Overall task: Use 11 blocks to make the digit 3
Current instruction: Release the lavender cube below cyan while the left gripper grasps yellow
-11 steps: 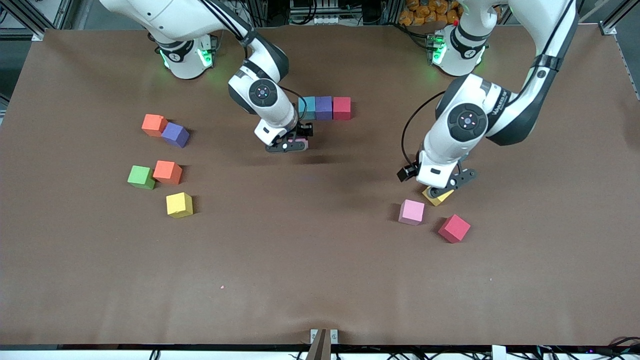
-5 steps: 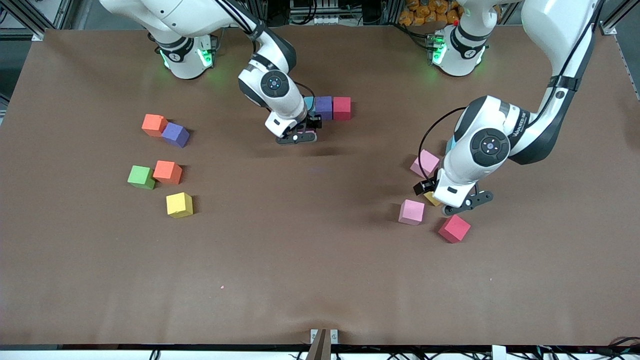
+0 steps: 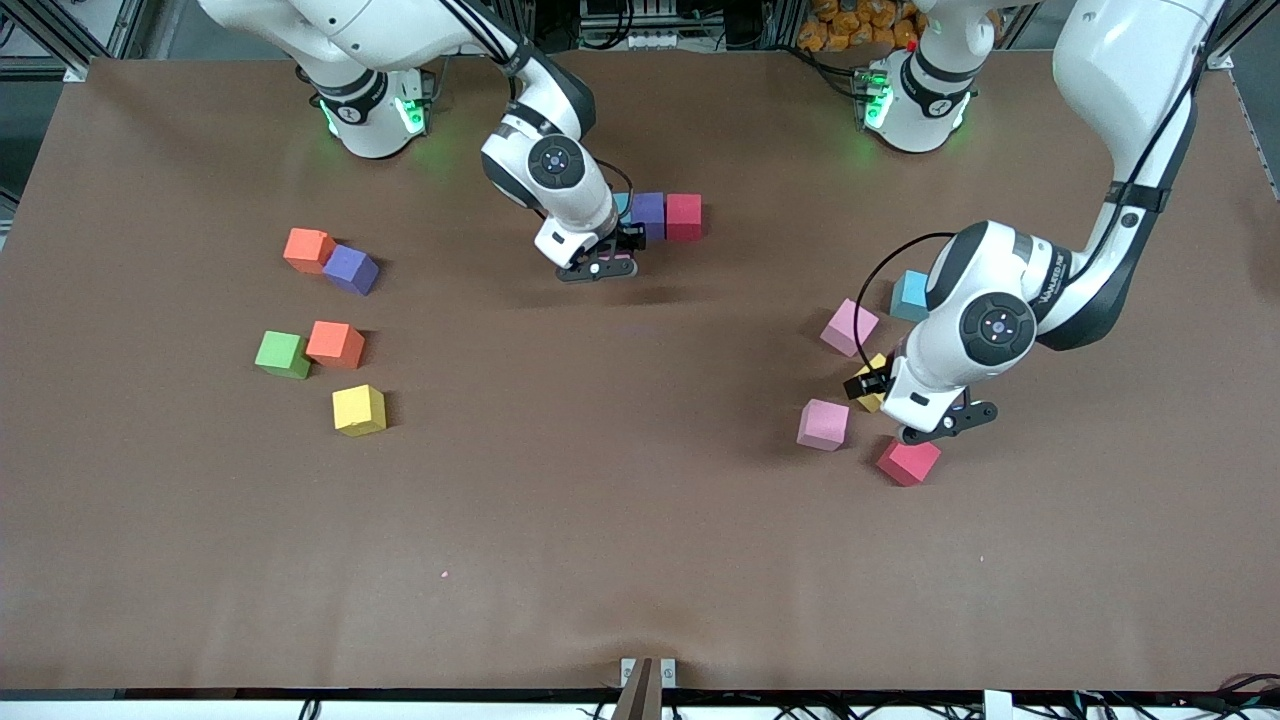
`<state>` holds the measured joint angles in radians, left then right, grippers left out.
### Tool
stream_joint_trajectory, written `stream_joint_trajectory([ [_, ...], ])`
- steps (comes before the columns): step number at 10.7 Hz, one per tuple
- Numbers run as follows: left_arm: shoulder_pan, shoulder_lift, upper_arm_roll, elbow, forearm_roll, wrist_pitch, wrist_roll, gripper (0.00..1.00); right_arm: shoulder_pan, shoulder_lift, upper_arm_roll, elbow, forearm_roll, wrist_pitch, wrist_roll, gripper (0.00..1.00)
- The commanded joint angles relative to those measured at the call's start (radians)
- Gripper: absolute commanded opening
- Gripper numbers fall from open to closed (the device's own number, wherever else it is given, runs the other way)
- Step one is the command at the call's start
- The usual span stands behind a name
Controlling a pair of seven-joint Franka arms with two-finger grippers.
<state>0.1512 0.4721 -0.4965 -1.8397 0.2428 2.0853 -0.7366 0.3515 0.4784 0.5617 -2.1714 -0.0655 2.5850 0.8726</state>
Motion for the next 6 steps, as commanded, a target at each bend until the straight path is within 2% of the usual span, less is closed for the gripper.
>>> stream_joint_trajectory([
  [1,-0.001,0.008,-0.007,-0.007,0.061,0.019,0.057,1.00,0.012,-0.026,-0.006,-0.027,0.004,0.000,0.020,0.23],
  [6,0.004,0.049,-0.008,-0.018,0.096,0.035,0.140,1.00,0.015,-0.020,-0.006,-0.037,0.003,0.023,0.046,0.24],
])
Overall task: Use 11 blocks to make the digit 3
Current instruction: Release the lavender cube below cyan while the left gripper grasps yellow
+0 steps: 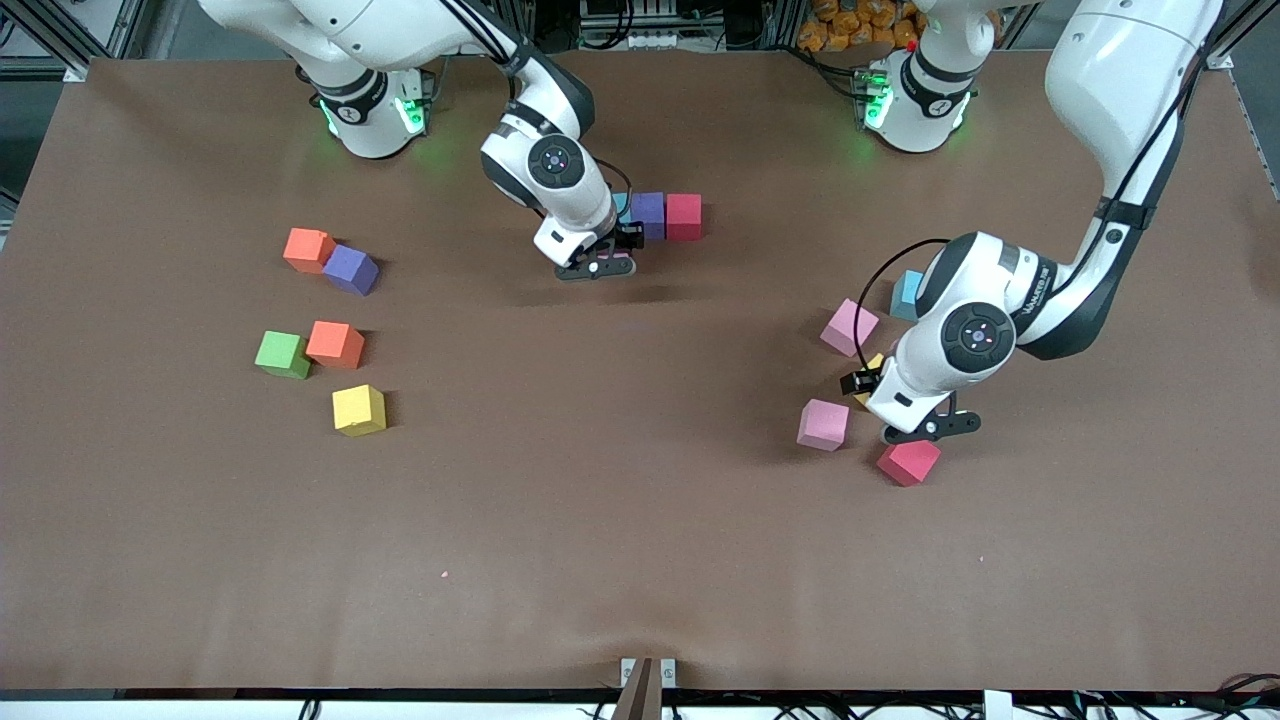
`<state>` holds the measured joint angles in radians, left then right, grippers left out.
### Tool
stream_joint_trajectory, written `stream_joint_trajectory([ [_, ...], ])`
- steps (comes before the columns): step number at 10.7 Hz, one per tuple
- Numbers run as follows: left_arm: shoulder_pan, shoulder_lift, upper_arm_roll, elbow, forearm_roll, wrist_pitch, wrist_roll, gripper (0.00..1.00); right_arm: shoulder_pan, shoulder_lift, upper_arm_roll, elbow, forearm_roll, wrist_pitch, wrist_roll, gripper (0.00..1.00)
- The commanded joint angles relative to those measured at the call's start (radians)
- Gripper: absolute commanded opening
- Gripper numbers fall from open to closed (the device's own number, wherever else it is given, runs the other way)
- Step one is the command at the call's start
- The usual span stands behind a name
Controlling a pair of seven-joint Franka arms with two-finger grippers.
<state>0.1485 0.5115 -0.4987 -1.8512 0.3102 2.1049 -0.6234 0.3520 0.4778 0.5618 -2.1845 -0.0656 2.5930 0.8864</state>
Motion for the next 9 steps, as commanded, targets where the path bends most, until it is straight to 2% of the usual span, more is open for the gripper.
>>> stream_joint_trajectory([
  [1,0.008,0.018,-0.004,-0.016,0.029,0.018,0.040,1.00,0.015,-0.019,-0.007,-0.023,0.003,0.015,0.032,0.26],
  [2,0.014,0.030,-0.006,-0.022,0.041,0.027,0.040,1.00,0.015,-0.018,-0.007,-0.023,0.003,0.013,0.032,0.39],
  [3,0.019,0.036,-0.006,-0.022,0.044,0.029,0.039,1.00,0.013,-0.016,-0.007,-0.023,0.003,0.013,0.032,0.58],
  [4,0.019,0.038,-0.004,-0.023,0.041,0.030,0.019,1.00,0.012,-0.016,-0.007,-0.023,0.003,0.012,0.031,0.68],
  [7,0.032,0.041,0.000,-0.019,0.030,0.030,-0.097,1.00,0.010,-0.019,-0.008,-0.023,0.004,0.003,0.025,0.75],
  [9,0.032,0.038,0.002,-0.016,0.029,0.030,-0.194,1.00,0.005,-0.024,-0.011,-0.014,0.004,-0.002,0.019,0.75],
])
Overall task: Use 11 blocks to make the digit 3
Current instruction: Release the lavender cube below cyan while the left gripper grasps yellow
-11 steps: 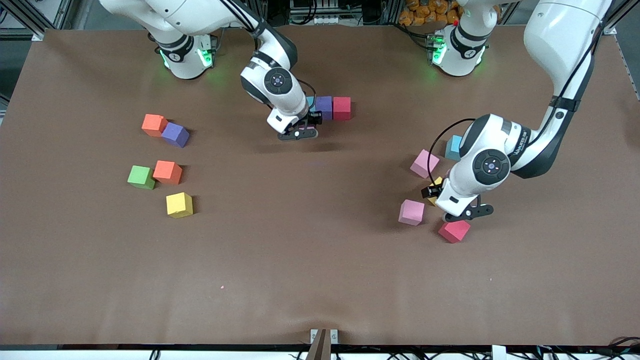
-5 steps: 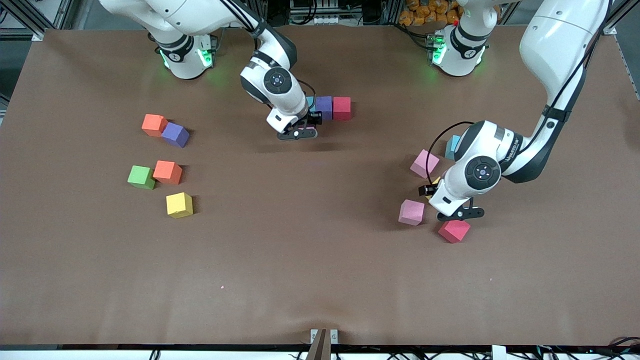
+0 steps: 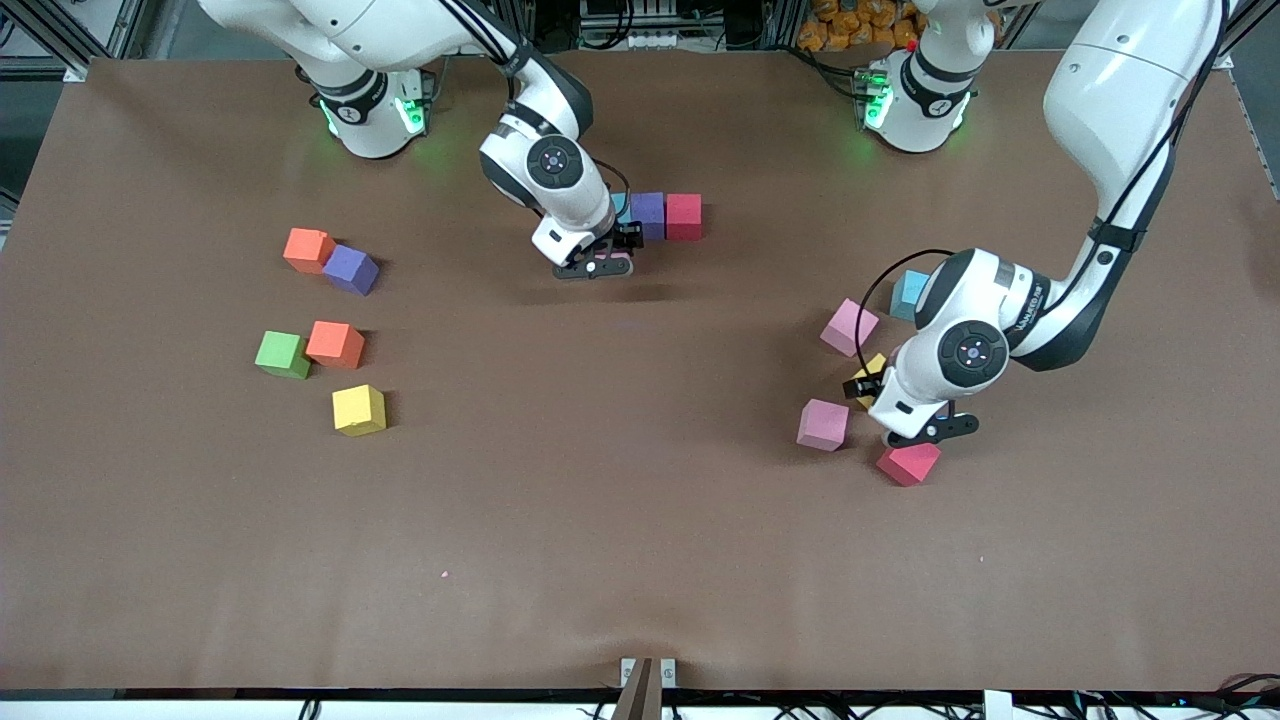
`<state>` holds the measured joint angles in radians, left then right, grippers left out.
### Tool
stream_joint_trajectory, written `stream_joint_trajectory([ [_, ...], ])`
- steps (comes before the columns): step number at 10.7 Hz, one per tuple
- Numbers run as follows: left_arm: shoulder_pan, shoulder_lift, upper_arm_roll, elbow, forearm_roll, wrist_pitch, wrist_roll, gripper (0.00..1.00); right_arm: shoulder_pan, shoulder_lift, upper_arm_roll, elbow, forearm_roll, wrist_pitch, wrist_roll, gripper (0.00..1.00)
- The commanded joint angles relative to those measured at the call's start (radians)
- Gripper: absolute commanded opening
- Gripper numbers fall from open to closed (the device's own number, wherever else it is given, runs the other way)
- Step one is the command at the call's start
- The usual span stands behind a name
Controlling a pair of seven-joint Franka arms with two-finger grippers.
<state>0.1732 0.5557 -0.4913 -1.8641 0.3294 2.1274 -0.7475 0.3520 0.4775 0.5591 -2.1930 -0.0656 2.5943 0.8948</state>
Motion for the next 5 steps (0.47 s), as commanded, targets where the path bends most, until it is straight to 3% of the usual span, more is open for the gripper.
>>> stream_joint_trajectory([
  [1,0.005,-0.004,-0.006,-0.003,0.010,0.008,-0.149,1.00,0.001,-0.028,-0.008,0.004,0.006,-0.003,0.012,0.75],
  [5,0.005,-0.003,0.003,-0.012,0.008,0.006,-0.311,1.00,-0.024,-0.088,-0.007,0.067,0.020,-0.101,0.009,0.80],
])
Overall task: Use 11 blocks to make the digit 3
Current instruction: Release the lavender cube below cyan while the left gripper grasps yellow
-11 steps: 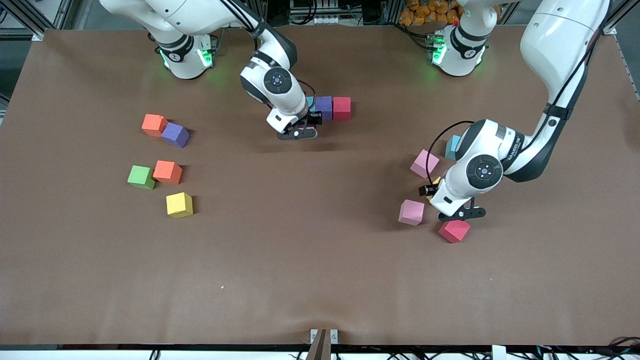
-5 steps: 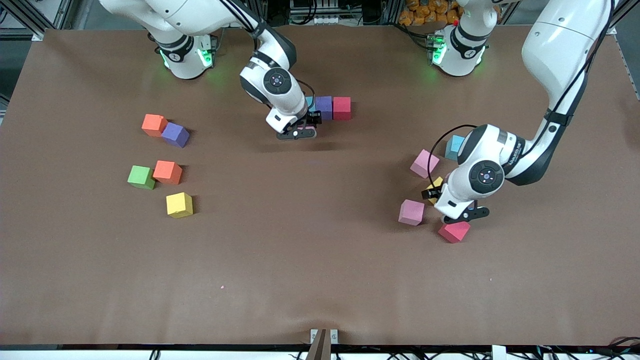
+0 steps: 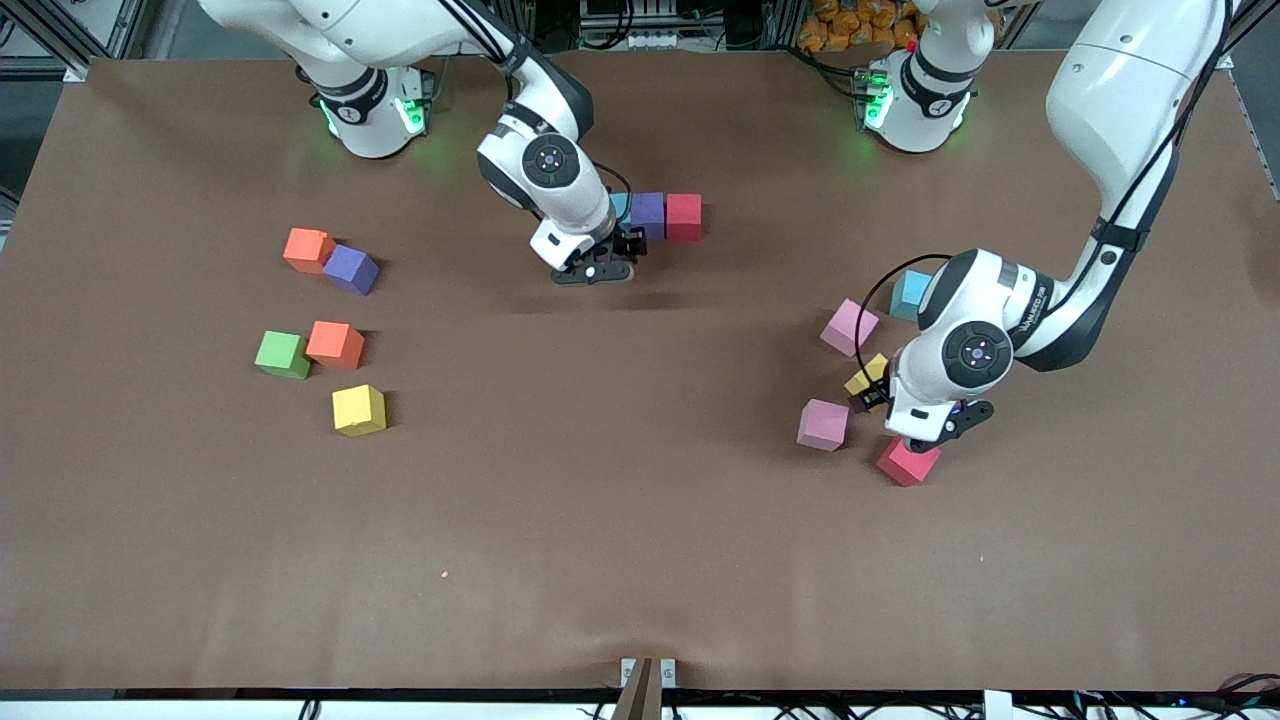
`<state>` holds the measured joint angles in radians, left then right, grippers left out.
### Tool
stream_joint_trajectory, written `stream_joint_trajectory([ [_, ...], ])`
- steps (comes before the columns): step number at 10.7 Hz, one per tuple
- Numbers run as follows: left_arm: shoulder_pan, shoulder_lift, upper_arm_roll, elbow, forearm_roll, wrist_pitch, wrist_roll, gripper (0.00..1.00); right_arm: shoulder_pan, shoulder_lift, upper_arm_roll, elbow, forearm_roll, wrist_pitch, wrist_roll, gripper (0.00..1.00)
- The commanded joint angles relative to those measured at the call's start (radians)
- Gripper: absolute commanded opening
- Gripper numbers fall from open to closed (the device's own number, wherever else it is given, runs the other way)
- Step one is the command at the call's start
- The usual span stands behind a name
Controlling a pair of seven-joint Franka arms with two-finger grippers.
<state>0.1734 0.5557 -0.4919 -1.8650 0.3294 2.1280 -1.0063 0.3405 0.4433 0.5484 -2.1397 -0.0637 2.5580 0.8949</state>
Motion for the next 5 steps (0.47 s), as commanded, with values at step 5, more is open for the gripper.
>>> stream_joint_trajectory([
  [5,0.003,0.035,0.010,-0.019,-0.007,0.009,-0.103,1.00,-0.330,-0.086,0.002,0.014,0.001,-0.133,-0.475,0.82],
])
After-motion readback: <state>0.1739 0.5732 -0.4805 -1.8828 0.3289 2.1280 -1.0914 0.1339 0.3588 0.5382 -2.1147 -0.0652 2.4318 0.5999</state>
